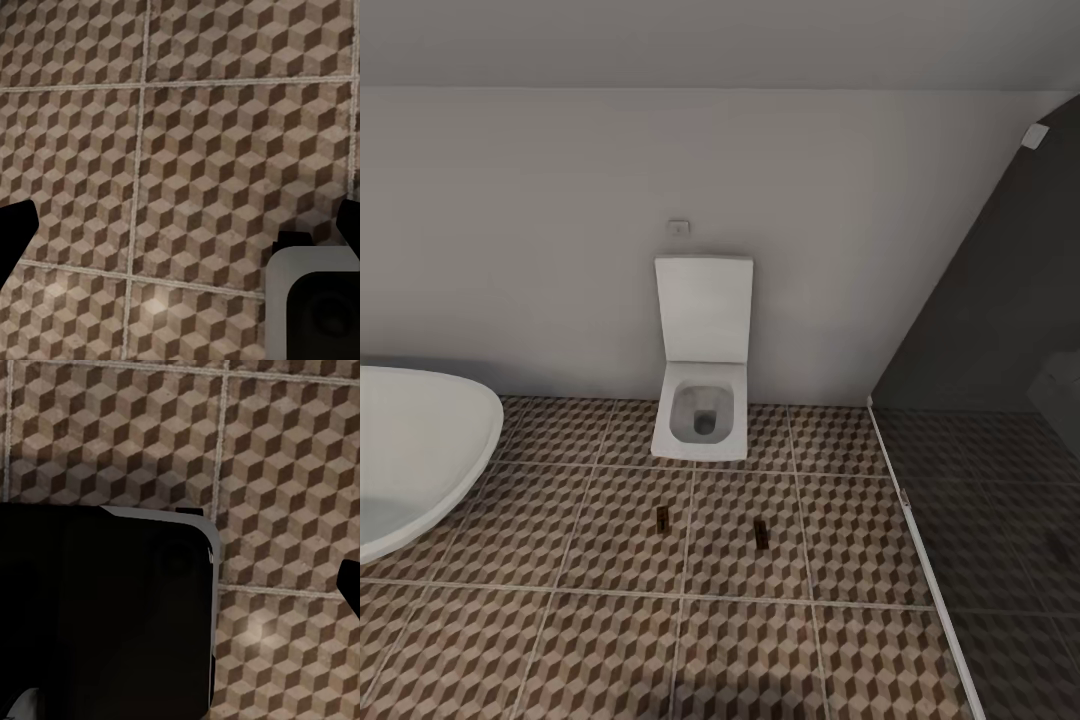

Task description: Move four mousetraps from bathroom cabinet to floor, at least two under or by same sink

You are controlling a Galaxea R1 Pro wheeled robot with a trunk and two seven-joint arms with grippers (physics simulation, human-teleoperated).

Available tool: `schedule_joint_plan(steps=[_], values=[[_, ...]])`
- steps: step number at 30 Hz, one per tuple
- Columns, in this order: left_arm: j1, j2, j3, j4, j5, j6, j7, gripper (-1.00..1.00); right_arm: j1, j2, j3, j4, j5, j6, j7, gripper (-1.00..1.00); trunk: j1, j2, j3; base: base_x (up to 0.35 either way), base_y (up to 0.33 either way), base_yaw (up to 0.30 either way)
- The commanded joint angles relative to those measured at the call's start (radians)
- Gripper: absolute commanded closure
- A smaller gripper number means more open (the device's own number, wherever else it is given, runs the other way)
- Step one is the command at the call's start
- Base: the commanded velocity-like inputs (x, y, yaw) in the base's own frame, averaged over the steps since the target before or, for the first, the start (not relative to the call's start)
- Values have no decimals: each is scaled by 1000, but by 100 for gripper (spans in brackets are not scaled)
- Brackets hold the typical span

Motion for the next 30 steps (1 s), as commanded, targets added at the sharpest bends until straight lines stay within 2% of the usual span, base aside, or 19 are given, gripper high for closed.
schedule_joint_plan(steps=[1, 30], values=[[-1, -1, -9, 3, 3, -4, 4, -100, -1, 0, 3, 1, -4, -3, 4, -100, 0, -2, -1, 0, 0, 0], [-1, -1, -9, 3, 3, -4, 4, -100, -1, 0, 3, 1, -4, -3, 4, -100, 0, -2, -1, 0, 0, 0]])
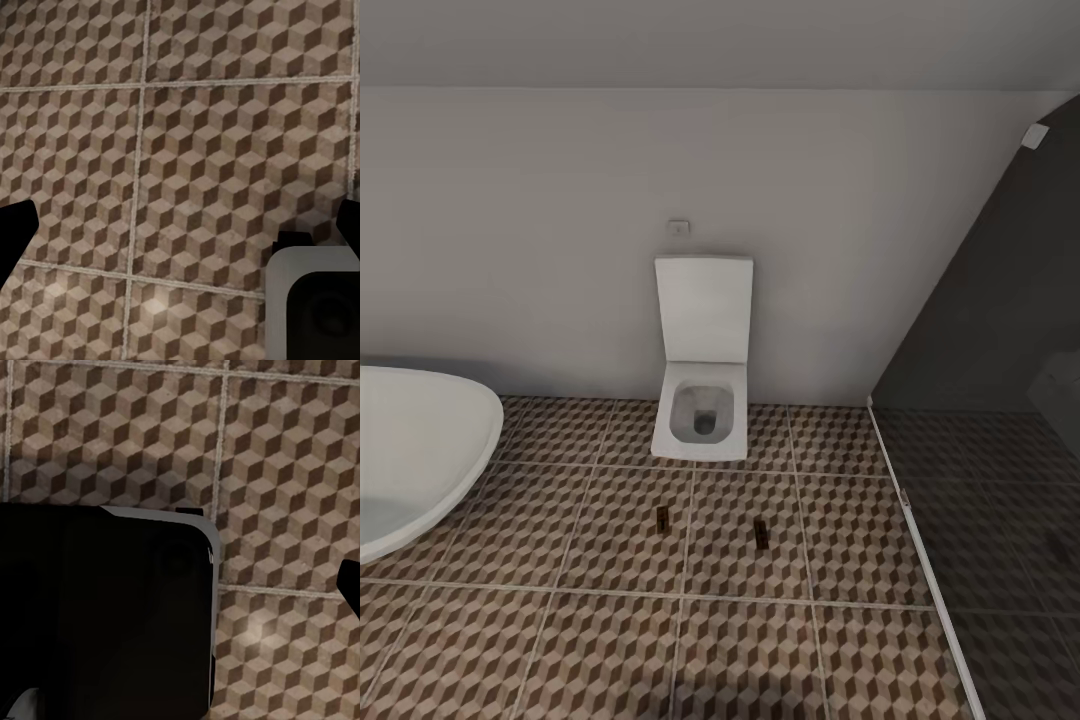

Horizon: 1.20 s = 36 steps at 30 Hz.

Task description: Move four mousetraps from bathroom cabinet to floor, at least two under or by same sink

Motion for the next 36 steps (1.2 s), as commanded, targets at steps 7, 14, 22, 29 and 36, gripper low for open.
schedule_joint_plan(steps=[7, 14, 22, 29, 36], values=[[-1, -1, -9, 3, 3, -4, 4, -100, -1, 0, 3, 1, -4, -3, 4, -100, 0, -2, -1, 0, 0, 0], [-1, -1, -9, 3, 3, -4, 4, -100, -1, 0, 3, 1, -4, -3, 4, -100, 0, -2, -1, 0, 0, 0], [-1, -1, -9, 3, 3, -4, 4, -100, -1, 0, 3, 1, -4, -3, 4, -100, 0, -2, -1, 0, 0, 0], [-1, -1, -9, 3, 3, -4, 4, -100, -1, 0, 3, 1, -4, -3, 4, -100, 0, -2, -1, 0, 0, 0], [-1, -1, -9, 3, 3, -4, 4, -100, -1, 0, 2, 1, -4, -3, 4, -100, 0, -2, -1, 0, 0, 0]])
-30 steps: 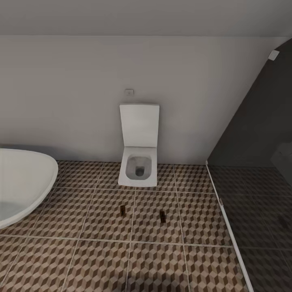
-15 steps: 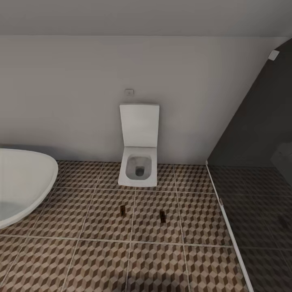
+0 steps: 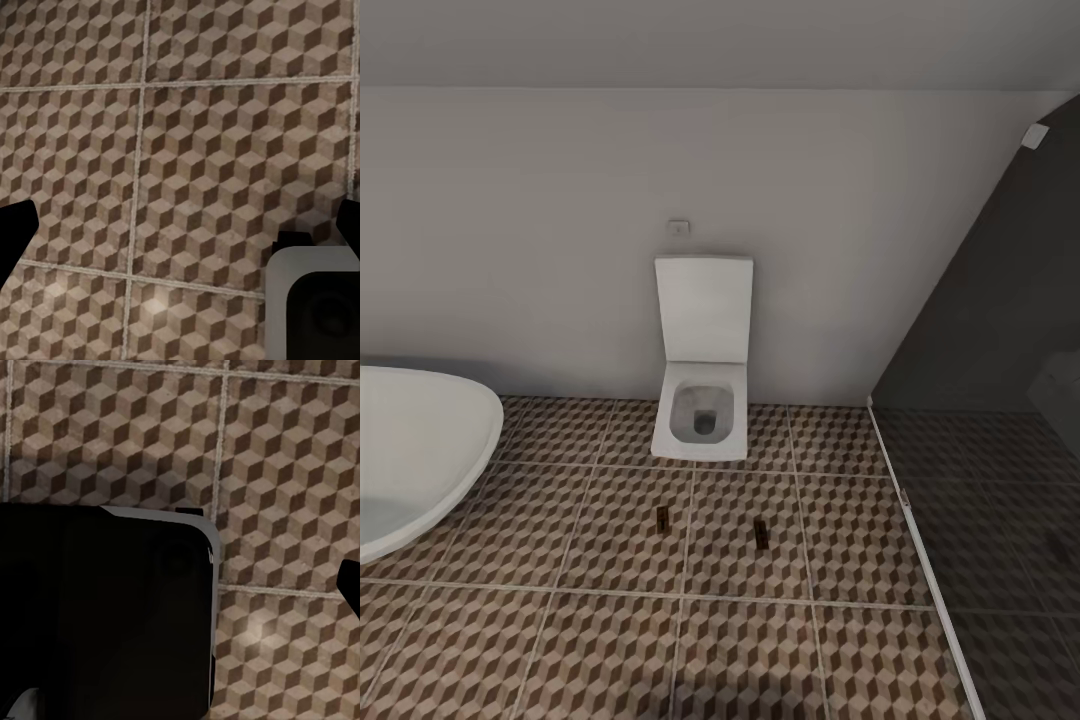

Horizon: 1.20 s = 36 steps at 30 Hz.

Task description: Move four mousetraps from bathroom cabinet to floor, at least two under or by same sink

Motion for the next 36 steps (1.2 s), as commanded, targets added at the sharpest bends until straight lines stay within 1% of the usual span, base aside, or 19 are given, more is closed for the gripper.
schedule_joint_plan(steps=[1, 36], values=[[-1, -1, -9, 3, 3, -4, 4, -100, -1, 0, 3, 1, -4, -3, 4, -100, 0, -2, -1, 0, 0, 0], [-1, -1, -9, 3, 3, -4, 4, -100, -1, 0, 3, 1, -4, -3, 4, -100, 0, -2, -1, 0, 0, 0]])
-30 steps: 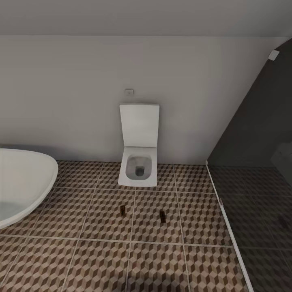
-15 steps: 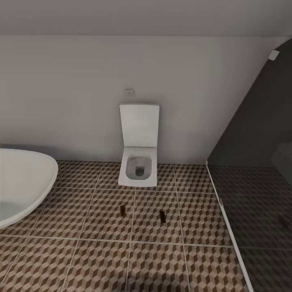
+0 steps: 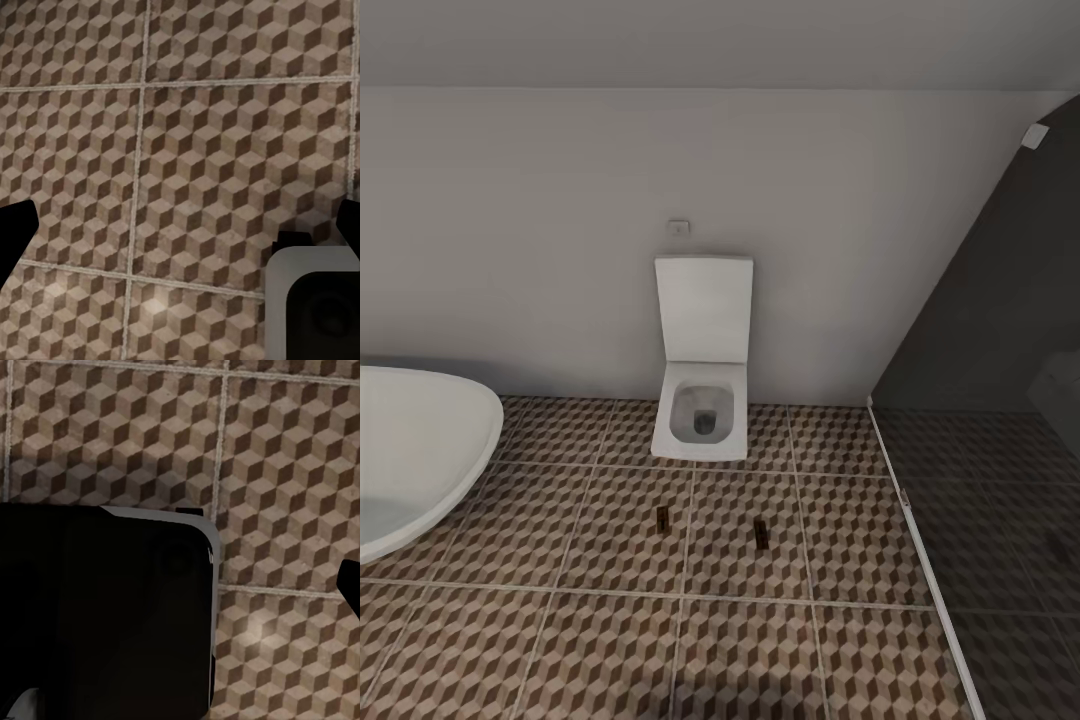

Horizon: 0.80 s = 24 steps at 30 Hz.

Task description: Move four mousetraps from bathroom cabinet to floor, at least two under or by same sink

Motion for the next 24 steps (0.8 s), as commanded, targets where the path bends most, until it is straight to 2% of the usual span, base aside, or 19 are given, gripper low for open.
schedule_joint_plan(steps=[1, 24], values=[[-1, 0, -8, 3, 3, -4, 4, -100, -1, 0, 3, 1, -4, -3, 4, -100, 0, -2, -1, 0, 0, 0], [-1, 0, -8, 3, 3, -4, 4, -100, -1, 0, 3, 1, -4, -3, 4, -100, 0, -2, -1, 0, 0, 0]])
